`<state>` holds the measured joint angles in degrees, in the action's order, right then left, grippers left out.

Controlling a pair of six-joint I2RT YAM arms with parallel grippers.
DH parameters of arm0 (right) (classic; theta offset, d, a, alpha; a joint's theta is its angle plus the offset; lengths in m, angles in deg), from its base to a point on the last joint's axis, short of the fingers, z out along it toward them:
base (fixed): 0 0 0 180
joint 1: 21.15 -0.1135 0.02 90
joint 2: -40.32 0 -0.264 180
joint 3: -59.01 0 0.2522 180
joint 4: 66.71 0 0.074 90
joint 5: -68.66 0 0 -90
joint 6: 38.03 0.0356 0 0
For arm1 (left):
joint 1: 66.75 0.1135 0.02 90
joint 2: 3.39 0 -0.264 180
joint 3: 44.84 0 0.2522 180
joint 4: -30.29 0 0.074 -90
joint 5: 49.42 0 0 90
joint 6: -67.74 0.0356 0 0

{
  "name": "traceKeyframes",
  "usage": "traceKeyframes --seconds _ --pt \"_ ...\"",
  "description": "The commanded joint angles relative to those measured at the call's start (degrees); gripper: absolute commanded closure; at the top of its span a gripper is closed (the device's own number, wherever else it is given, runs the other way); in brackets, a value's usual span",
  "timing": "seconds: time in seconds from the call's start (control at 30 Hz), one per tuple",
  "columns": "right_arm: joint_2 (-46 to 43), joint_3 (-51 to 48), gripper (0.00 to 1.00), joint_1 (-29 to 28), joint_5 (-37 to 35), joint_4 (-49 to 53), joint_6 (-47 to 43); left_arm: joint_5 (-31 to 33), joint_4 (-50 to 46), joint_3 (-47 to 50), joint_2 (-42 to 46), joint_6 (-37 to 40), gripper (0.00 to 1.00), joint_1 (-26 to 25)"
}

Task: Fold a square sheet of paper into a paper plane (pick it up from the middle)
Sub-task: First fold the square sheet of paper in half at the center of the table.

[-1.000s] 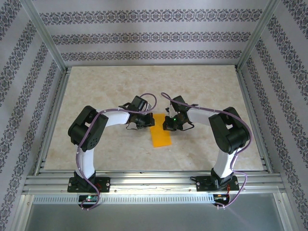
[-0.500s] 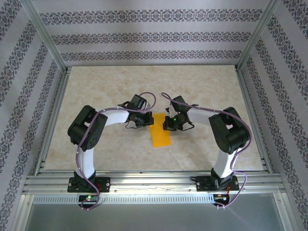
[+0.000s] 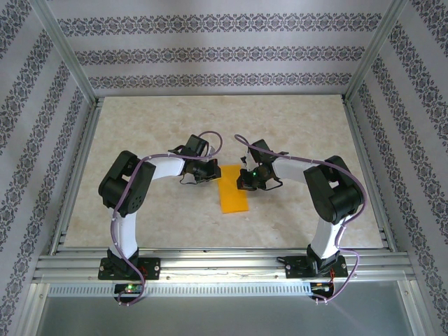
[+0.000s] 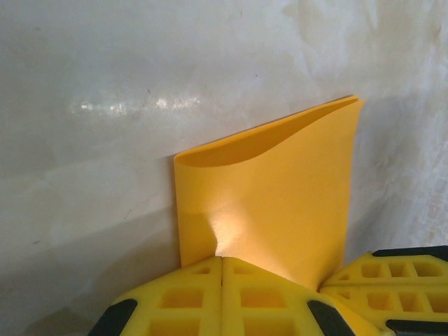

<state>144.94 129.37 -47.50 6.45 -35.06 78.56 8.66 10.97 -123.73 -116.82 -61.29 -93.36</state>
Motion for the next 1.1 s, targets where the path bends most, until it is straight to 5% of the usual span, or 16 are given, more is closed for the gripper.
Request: traceKeyframes --seconds 0.0,0.53,1.07 --pt "1.1 -2.6 1.0 0.2 -2.8 3.8 -0.3 6.2 -2.8 0.3 -1.0 0.2 1.0 1.1" --pt "0.7 -2.1 1.0 0.4 -3.0 4.6 -0.4 -3.0 2.7 -3.4 -0.3 0.6 1.0 1.1" --pt "0.7 -3.4 1.0 0.4 -2.9 4.0 -0.4 3.8 -0.9 -3.3 -5.8 0.5 0.99 3.5"
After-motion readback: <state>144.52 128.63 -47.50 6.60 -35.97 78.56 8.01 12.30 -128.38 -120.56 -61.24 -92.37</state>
